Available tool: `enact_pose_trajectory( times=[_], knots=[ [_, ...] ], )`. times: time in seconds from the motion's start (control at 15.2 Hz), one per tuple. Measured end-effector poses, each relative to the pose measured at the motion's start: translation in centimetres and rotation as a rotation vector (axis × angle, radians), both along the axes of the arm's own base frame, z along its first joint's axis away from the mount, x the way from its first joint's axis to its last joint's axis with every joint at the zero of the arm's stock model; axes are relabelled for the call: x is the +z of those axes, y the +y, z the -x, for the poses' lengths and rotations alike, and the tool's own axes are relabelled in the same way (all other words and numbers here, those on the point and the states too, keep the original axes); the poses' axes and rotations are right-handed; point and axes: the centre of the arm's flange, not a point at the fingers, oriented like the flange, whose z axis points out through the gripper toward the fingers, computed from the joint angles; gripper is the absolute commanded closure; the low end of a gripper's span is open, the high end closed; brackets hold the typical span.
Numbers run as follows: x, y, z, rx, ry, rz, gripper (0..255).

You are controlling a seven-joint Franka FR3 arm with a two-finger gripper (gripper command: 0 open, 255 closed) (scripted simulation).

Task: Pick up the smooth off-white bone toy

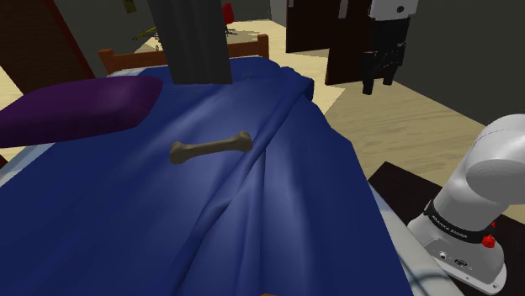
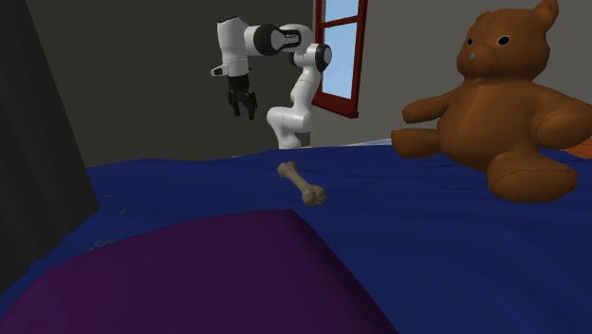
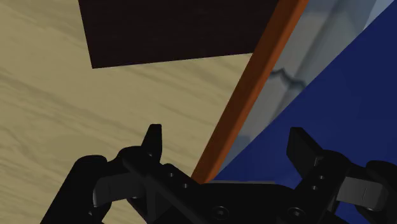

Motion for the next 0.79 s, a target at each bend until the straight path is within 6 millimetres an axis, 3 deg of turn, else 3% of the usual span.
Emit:
enact_pose_trajectory(
  times=[0.13,0.26,0.79],
  knots=[
    [0.1,0.3,-0.6,0.015,-0.001,-0.001,0],
    [-0.3,1.4,-2.4,0.066,-0.002,-0.003,0],
    [-1.5,8.7,-9.6,0.318,-0.010,-0.016,0]
  ],
)
